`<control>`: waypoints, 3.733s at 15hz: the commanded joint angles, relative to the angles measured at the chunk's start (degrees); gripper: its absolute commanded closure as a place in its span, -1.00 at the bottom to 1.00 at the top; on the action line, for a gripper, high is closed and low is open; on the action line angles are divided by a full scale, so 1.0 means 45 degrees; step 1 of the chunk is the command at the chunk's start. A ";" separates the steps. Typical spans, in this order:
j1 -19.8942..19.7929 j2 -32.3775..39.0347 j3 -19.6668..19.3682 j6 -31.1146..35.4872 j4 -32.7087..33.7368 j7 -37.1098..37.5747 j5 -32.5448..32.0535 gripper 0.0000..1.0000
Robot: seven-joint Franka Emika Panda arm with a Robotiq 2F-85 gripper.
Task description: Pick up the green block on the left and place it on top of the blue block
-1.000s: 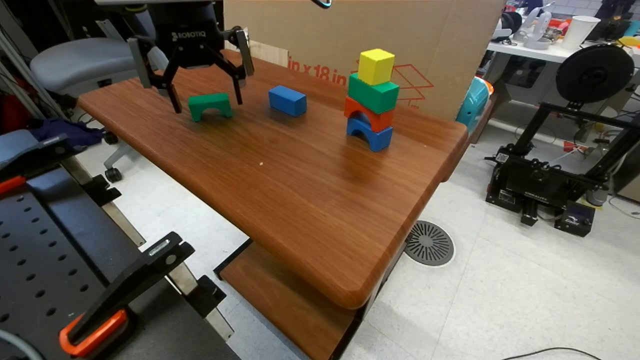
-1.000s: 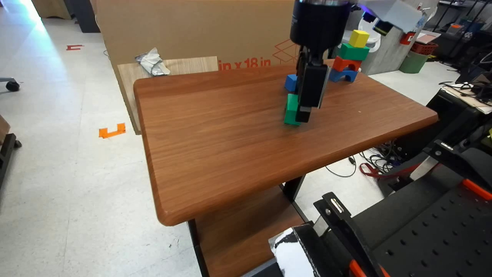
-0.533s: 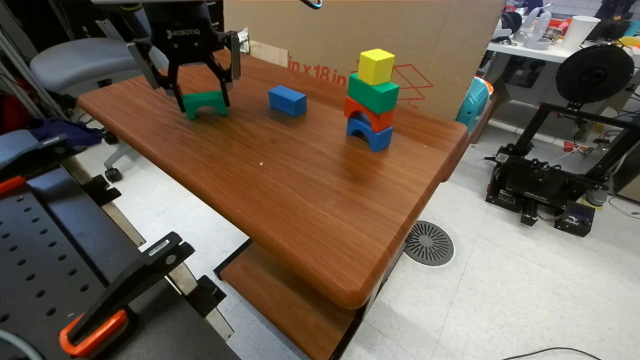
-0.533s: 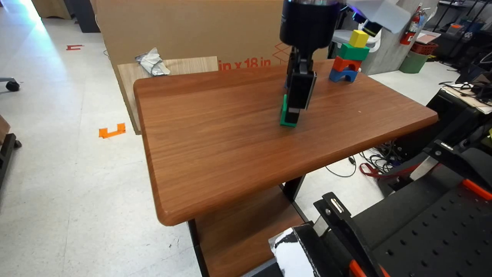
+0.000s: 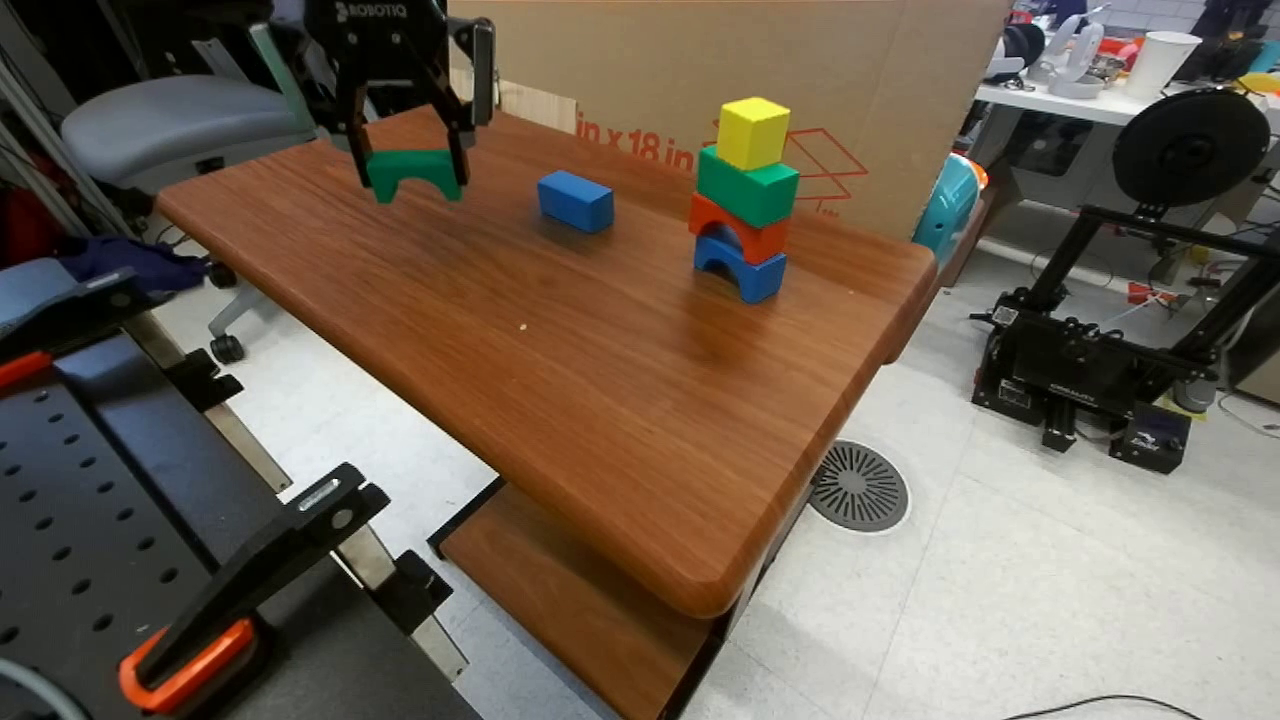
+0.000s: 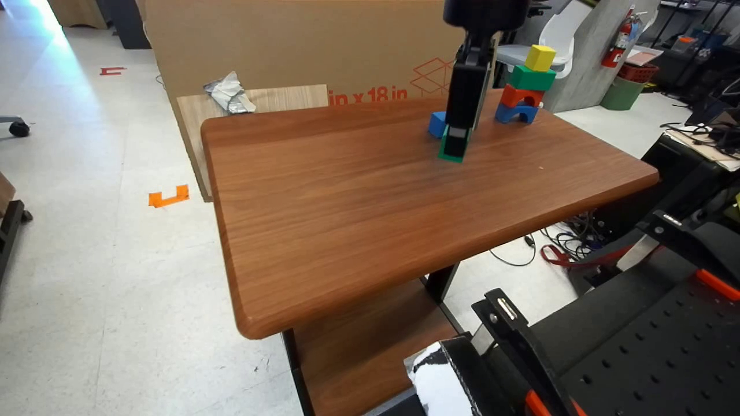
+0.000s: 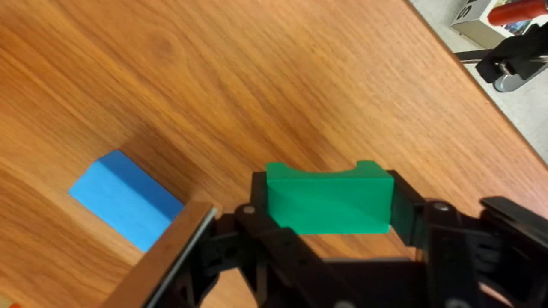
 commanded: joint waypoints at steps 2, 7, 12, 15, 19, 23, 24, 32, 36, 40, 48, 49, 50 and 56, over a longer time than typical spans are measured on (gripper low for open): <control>-0.0617 -0.1387 0.0117 -0.0697 -0.0372 0.0722 0.0905 0.18; -0.0810 -0.1150 -0.0218 -0.0949 0.0197 0.1598 0.1183 0.18; -0.0801 -0.0552 -0.0464 -0.0857 0.0840 0.2628 0.1092 0.18; -0.0882 -0.0160 -0.0510 -0.0930 0.1351 0.2835 0.1159 0.18; -0.0895 0.0577 -0.0691 -0.1065 0.2122 0.3333 0.1086 0.18; -0.0919 0.1084 -0.0724 -0.1058 0.2541 0.3718 0.1174 0.18; -0.0941 0.1143 -0.0700 -0.1048 0.2581 0.3783 0.1226 0.18; -0.1169 0.1233 -0.0629 -0.1173 0.2878 0.4516 0.2283 0.18; -0.1088 0.1418 -0.0717 -0.1250 0.3175 0.5022 0.2302 0.18; -0.0930 0.1715 -0.0852 -0.1346 0.3592 0.5602 0.2106 0.18; -0.0841 0.2472 -0.0926 -0.1630 0.4317 0.6251 0.2018 0.18; -0.0826 0.2493 -0.0929 -0.1623 0.4313 0.6296 0.2011 0.18; -0.0819 0.2518 -0.0931 -0.1631 0.4320 0.6334 0.2014 0.18; -0.0907 0.2394 -0.0854 -0.1770 0.4374 0.6444 0.2174 -1.00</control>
